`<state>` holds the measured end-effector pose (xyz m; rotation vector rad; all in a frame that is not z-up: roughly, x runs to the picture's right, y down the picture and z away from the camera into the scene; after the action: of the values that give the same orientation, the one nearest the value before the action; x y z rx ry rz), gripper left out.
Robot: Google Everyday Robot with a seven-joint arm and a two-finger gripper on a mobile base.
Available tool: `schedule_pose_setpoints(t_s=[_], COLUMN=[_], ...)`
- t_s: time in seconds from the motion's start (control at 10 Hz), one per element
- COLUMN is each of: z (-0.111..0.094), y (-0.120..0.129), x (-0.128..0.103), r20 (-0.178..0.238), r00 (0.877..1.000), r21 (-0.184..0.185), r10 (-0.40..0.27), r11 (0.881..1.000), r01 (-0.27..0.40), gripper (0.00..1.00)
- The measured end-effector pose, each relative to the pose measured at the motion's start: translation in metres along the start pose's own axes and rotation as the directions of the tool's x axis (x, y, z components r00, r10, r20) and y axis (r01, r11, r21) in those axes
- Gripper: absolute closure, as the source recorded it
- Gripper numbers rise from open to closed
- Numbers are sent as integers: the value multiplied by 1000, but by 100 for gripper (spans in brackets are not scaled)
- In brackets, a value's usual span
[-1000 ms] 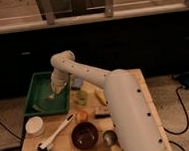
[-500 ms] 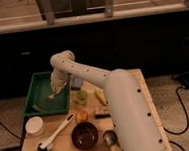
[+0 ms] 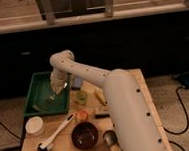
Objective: Place fork in tray
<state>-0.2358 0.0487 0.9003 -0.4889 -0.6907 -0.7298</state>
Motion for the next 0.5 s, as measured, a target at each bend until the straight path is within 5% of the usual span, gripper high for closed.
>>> schedule_pose_setpoints(t_s=[0.5], z=[2], y=[-2], x=[-2], r20=[11], r00=[1000], r21=[5], r10=[-15], r11=[1000], r01=[15], gripper=[20])
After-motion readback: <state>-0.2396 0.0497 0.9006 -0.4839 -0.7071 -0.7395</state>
